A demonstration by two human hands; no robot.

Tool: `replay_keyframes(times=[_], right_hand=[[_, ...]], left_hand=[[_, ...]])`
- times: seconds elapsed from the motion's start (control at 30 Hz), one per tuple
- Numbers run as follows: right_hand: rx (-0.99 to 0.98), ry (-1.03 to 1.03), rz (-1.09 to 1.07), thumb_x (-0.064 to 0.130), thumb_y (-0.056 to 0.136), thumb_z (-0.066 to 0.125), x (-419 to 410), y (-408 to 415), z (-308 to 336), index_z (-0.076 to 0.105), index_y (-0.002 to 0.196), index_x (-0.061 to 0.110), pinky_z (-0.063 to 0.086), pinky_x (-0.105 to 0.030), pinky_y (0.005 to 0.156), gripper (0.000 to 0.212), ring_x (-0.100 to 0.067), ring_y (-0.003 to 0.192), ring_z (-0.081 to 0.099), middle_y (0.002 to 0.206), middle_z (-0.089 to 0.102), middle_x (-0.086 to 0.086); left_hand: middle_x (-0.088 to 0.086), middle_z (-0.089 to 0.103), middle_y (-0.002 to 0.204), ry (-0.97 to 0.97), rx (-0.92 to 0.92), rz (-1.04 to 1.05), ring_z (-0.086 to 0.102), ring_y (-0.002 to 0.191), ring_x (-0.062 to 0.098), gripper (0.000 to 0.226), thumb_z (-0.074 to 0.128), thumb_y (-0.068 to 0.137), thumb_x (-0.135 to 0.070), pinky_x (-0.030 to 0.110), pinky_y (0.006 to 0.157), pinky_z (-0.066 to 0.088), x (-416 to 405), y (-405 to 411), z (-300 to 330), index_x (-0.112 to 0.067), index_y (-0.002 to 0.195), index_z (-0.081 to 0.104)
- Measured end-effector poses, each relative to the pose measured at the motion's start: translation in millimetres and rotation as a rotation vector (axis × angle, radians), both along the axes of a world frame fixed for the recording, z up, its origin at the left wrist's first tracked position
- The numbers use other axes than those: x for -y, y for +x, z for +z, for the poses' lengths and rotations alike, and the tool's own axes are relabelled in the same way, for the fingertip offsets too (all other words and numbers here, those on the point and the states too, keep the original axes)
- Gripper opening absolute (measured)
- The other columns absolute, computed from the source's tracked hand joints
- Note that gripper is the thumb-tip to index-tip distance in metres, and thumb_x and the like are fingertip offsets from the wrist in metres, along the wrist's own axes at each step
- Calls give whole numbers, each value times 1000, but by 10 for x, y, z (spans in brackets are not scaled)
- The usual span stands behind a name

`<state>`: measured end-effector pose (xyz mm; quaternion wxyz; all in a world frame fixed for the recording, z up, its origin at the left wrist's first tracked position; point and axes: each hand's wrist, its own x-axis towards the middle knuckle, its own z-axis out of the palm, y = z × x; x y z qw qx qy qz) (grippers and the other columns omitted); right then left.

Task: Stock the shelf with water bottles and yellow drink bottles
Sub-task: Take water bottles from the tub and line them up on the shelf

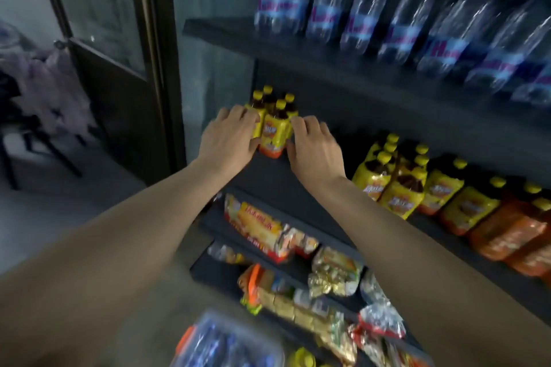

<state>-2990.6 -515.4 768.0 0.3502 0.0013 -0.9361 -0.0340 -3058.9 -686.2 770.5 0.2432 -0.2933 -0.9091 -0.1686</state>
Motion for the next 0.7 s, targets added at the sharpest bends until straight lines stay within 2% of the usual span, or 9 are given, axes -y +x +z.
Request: replay_keyframes(times=[0.17, 0.37, 0.47, 0.57, 0.7], right_hand=[[200, -88, 35, 20, 91, 62, 215, 153, -1085, 54, 125, 7, 54, -46, 75, 37, -35, 97, 58, 114, 58, -15], [429, -177, 61, 17, 90, 63, 586, 412, -2480, 54, 126, 6, 55, -43, 68, 38, -37, 98, 59, 116, 57, -16], [564, -234, 54, 18, 89, 65, 743, 558, -3217, 54, 126, 7, 54, -43, 69, 39, -37, 100, 58, 118, 57, -15], [698, -257, 3, 17, 88, 65, 857, 714, -4003, 53, 127, 8, 53, -43, 70, 42, -37, 99, 57, 120, 56, -15], [842, -267, -67, 16, 84, 70, 984, 954, -5061, 54, 123, 7, 55, -44, 69, 43, -38, 95, 60, 114, 58, -16]], left_hand=[[9, 56, 121, -90, 185, 41, 52, 111, 33, 39, 66, 89, -31, 43, 82, 49, 297, 202, -1109, -17, 124, 56], [9, 57, 118, -171, 429, 92, 53, 109, 34, 39, 70, 85, -29, 44, 84, 48, 674, 416, -2589, -17, 120, 59], [12, 60, 117, -189, 534, 110, 53, 109, 37, 40, 75, 80, -24, 44, 87, 43, 843, 506, -3344, -13, 117, 62], [10, 60, 119, -223, 632, 140, 51, 112, 36, 40, 74, 81, -24, 44, 84, 41, 1000, 658, -4060, -14, 118, 62], [9, 63, 111, -295, 700, 139, 56, 103, 36, 35, 76, 80, -27, 43, 75, 46, 1218, 908, -5079, -14, 110, 64]])
